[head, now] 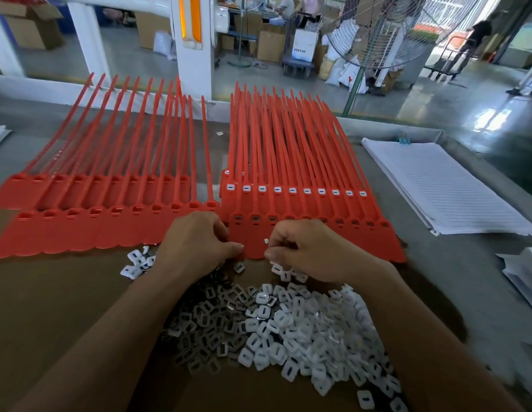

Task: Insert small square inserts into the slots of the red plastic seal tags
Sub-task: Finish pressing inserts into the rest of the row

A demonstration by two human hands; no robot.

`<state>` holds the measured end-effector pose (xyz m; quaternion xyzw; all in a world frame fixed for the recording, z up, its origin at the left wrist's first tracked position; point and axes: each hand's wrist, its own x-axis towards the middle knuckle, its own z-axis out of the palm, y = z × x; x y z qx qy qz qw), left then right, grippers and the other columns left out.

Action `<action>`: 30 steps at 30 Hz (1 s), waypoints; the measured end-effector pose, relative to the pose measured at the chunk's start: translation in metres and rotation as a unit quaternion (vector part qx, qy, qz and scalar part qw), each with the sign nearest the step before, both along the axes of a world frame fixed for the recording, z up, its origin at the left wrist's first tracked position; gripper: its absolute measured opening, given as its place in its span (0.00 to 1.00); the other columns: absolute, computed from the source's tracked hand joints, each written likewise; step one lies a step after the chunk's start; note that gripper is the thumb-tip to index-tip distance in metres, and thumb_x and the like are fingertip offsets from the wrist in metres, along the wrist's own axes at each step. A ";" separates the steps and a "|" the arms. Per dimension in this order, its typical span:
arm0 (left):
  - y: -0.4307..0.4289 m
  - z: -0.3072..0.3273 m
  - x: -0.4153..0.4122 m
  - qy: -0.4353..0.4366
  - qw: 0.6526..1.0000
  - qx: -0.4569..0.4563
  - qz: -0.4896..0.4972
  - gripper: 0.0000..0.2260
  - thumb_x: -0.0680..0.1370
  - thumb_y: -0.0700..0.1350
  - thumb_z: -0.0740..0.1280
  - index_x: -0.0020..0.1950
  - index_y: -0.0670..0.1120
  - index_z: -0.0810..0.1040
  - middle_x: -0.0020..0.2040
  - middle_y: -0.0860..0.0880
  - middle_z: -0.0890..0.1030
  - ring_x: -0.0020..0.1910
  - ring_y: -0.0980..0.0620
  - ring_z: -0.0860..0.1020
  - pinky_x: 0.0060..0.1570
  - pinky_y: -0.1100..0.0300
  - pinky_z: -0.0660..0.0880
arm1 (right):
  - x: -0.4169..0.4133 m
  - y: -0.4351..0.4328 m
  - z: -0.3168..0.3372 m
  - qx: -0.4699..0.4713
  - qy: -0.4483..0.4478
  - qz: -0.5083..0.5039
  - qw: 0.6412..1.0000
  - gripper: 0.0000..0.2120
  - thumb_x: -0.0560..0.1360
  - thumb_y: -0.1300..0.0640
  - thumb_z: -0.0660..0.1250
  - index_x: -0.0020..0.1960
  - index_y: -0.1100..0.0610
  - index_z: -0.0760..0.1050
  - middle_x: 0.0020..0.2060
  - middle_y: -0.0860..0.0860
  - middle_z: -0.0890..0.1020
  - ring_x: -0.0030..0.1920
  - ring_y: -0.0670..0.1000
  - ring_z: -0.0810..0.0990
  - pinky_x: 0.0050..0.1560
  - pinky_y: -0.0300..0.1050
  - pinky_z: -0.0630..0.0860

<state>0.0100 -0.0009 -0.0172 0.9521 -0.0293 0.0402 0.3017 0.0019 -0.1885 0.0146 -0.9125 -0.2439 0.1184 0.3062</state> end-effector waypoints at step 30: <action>0.001 0.005 0.001 0.054 0.998 -0.008 -0.010 0.11 0.66 0.55 0.74 0.33 0.50 0.77 0.32 0.54 0.78 0.34 0.57 0.76 0.37 0.56 0.74 | 0.045 0.054 -0.014 -0.030 -0.110 -0.161 0.980 0.06 0.73 0.57 0.65 0.38 0.52 0.76 0.39 0.43 0.71 0.45 0.45 0.71 0.42 0.41 0.66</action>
